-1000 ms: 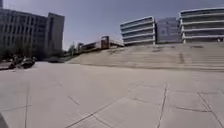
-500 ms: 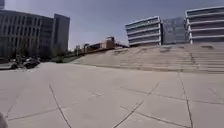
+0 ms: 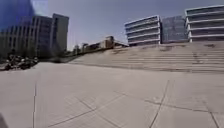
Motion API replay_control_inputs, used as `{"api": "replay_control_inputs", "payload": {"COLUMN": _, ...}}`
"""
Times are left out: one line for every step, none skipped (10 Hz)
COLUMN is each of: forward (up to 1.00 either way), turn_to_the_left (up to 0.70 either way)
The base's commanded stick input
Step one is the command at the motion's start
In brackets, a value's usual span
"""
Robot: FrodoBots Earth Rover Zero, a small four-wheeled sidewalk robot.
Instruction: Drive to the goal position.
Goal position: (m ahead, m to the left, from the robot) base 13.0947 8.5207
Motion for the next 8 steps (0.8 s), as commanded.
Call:
{"api": "replay_control_inputs", "payload": {"forward": 1.00, "turn_to_the_left": 0.08}}
{"api": "replay_control_inputs", "payload": {"forward": 1.00, "turn_to_the_left": 0.36}}
{"api": "replay_control_inputs", "payload": {"forward": 1.00, "turn_to_the_left": 0.38}}
{"api": "replay_control_inputs", "payload": {"forward": 1.00, "turn_to_the_left": 0.40}}
{"api": "replay_control_inputs", "payload": {"forward": 1.00, "turn_to_the_left": 0.00}}
{"api": "replay_control_inputs", "payload": {"forward": 1.00, "turn_to_the_left": 0.00}}
{"api": "replay_control_inputs", "payload": {"forward": 1.00, "turn_to_the_left": 0.00}}
{"api": "replay_control_inputs", "payload": {"forward": 1.00, "turn_to_the_left": 0.00}}
